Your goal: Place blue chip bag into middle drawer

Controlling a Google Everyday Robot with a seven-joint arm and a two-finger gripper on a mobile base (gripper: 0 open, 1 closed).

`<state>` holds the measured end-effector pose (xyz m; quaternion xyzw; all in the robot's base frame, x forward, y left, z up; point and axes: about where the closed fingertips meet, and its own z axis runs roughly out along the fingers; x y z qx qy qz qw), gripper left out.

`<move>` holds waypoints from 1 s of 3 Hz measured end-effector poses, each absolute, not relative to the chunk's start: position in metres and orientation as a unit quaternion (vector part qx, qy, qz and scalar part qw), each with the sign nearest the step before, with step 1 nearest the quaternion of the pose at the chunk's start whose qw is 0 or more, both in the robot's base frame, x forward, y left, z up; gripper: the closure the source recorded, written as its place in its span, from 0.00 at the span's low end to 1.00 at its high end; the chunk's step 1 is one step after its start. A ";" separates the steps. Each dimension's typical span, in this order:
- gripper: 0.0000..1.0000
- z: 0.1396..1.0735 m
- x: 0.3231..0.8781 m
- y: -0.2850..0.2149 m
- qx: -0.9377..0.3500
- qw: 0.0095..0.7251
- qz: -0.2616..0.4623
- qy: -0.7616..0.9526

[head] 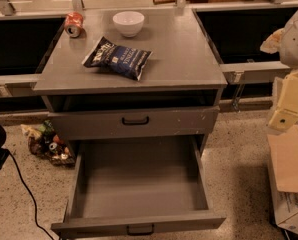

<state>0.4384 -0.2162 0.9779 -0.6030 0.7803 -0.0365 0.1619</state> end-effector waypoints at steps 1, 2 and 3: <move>0.00 0.980 0.446 -0.212 -0.603 0.173 -0.037 0.778; 0.00 0.977 0.481 -0.191 -0.604 0.203 -0.020 0.770; 0.00 0.970 0.523 -0.157 -0.598 0.240 0.015 0.765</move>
Offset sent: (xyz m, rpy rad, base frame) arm 0.0897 0.0492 -0.0092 0.1551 -0.0705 0.0447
